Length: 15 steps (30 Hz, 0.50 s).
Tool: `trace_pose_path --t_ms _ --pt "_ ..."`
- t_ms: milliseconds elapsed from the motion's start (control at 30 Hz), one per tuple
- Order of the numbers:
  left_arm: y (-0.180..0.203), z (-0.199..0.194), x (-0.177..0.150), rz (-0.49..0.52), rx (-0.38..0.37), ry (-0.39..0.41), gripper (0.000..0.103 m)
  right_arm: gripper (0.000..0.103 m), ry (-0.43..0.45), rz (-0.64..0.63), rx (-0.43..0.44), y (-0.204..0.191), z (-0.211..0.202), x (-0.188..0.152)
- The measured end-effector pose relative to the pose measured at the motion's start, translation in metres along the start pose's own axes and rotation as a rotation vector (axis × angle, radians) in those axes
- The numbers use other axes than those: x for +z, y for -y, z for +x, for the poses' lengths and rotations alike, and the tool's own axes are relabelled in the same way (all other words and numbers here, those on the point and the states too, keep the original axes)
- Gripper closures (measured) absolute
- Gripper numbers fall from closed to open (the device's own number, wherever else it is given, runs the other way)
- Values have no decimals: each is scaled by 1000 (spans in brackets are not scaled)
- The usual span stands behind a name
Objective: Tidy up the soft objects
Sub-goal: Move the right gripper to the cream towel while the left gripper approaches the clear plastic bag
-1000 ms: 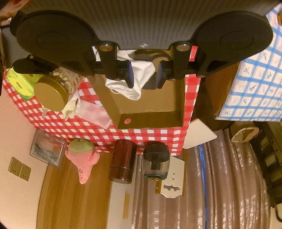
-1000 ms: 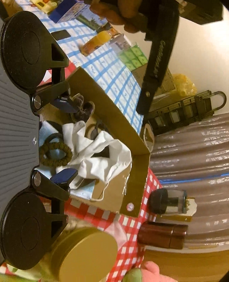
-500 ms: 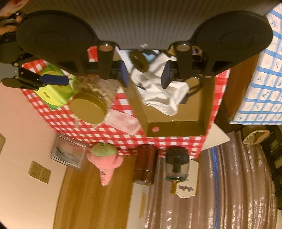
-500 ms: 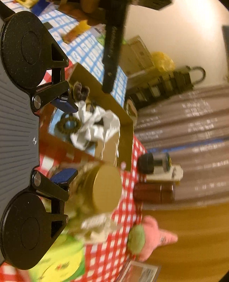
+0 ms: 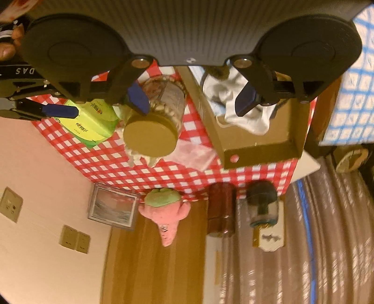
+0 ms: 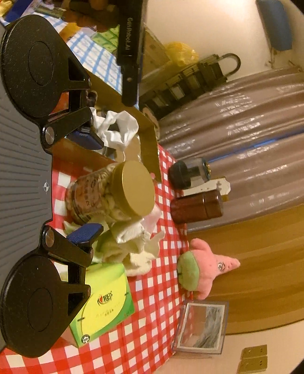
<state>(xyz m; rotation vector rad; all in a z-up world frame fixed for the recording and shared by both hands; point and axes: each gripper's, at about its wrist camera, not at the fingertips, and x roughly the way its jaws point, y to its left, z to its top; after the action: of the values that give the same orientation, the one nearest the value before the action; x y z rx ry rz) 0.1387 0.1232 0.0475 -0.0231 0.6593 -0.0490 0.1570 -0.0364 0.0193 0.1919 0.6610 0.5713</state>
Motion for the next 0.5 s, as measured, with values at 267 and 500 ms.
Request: trace_pose_path --t_ms 267,500 --pt "3 24 58 260 0 38 24 34 -37 30 39 16 -3 26" --pt "-10 79 108 540 -37 16 24 34 -92 -124 -3 56 7 85"
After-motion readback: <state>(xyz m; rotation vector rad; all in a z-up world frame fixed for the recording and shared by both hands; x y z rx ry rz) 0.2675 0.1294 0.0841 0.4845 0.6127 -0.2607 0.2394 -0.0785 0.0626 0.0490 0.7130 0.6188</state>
